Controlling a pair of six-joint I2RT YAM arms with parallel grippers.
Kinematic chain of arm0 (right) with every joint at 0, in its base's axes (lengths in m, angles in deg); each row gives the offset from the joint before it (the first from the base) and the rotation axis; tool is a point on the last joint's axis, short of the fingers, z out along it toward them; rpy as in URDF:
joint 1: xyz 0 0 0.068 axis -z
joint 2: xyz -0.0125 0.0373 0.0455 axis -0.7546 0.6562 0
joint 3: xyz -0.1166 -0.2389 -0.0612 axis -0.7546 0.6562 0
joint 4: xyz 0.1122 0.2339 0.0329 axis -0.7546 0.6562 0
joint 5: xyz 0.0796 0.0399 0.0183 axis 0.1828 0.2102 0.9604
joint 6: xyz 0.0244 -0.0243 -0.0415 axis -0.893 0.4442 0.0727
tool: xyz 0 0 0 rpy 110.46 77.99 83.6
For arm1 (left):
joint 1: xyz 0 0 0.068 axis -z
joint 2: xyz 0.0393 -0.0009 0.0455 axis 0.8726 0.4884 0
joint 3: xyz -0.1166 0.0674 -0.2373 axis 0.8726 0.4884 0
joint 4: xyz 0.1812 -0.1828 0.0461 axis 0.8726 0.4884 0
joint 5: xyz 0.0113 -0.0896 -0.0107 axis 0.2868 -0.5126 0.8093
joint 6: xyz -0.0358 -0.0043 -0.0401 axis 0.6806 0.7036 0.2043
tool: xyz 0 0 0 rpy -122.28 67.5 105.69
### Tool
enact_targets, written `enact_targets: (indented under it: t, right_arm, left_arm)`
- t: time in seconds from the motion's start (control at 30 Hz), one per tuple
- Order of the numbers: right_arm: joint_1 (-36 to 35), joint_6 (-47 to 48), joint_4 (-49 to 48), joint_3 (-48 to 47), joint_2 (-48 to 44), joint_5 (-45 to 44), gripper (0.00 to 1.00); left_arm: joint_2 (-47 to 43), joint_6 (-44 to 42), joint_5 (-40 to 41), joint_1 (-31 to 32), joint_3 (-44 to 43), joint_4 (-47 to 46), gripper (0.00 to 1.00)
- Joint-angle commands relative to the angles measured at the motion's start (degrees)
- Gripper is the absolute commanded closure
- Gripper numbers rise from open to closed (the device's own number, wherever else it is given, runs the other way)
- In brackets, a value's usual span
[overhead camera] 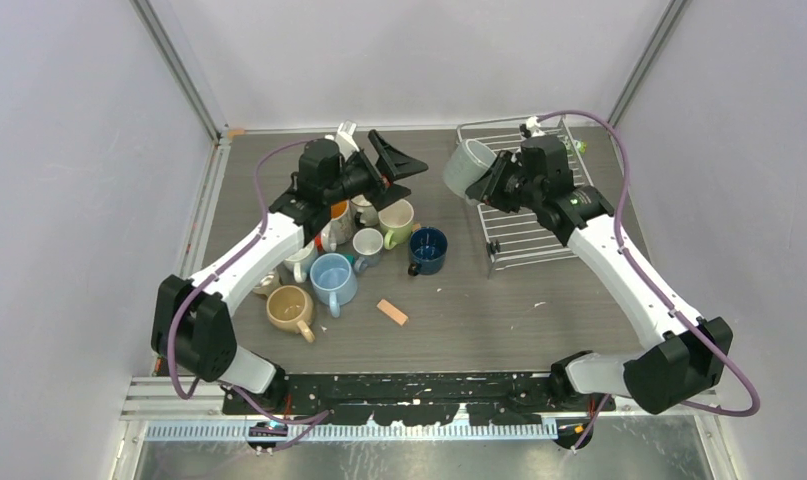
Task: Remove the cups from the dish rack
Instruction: Unload the cup from the dish rack.
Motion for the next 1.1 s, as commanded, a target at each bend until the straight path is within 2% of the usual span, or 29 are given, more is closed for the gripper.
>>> enact_targets:
  t: [0.0, 0.47, 0.9, 1.07]
  right_arm:
    - [-1.2, -6.0, -14.9, 0.1, -4.4, 4.7, 0.99]
    - [-1.6, -17.3, -30.5, 7.7, -7.0, 10.8, 0.99]
    - [-2.1, -24.0, -41.7, 10.8, -5.7, 15.8, 0.99]
    - [-2.3, -26.1, -45.1, 11.8, -5.1, 17.0, 0.99]
  left_arm:
    - [1.8, 9.5, -1.3, -0.5, 1.1, -12.5, 0.0]
    - [5.7, 27.4, 0.1, -0.5, 5.7, -33.0, 0.03]
    - [8.0, 36.2, 1.0, -0.5, 4.7, -42.9, 0.21]
    - [9.0, 39.0, 2.0, -0.4, 4.4, -47.6, 0.31]
